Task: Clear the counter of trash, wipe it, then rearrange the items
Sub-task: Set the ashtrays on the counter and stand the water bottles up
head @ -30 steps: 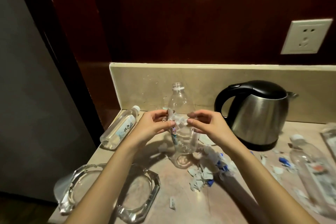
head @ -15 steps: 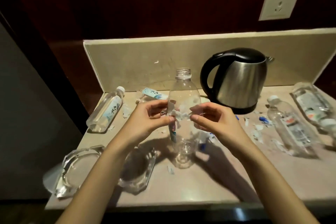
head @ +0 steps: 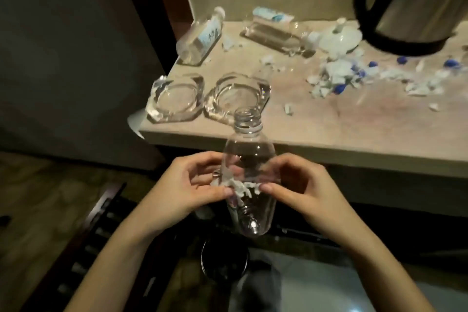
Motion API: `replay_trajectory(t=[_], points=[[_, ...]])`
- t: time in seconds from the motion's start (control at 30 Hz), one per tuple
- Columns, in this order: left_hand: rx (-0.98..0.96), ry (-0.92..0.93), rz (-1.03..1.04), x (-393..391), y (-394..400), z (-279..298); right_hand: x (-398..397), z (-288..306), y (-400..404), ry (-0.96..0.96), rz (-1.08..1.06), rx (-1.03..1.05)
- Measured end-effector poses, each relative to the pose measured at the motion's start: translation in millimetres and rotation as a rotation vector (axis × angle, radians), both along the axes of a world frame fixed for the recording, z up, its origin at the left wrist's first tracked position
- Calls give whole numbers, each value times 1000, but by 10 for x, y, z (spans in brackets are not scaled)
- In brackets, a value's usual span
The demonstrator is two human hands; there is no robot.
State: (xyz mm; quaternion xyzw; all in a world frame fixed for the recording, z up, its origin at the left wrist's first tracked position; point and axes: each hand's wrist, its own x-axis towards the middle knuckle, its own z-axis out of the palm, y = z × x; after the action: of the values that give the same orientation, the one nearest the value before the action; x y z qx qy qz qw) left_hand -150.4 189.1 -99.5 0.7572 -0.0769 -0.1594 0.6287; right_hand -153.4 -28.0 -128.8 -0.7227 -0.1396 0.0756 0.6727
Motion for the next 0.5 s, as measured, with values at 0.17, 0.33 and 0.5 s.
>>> replay_trajectory(t=[0.17, 0.33, 0.5], points=[[83, 136, 45, -314, 284, -744, -294, -795, 309, 116, 27, -143], [196, 203, 72, -451, 506, -1799, -432, -1666, 581, 159, -2, -369], [265, 229, 91, -453, 653, -2957, -454, -2687, 883, 110, -18, -605]])
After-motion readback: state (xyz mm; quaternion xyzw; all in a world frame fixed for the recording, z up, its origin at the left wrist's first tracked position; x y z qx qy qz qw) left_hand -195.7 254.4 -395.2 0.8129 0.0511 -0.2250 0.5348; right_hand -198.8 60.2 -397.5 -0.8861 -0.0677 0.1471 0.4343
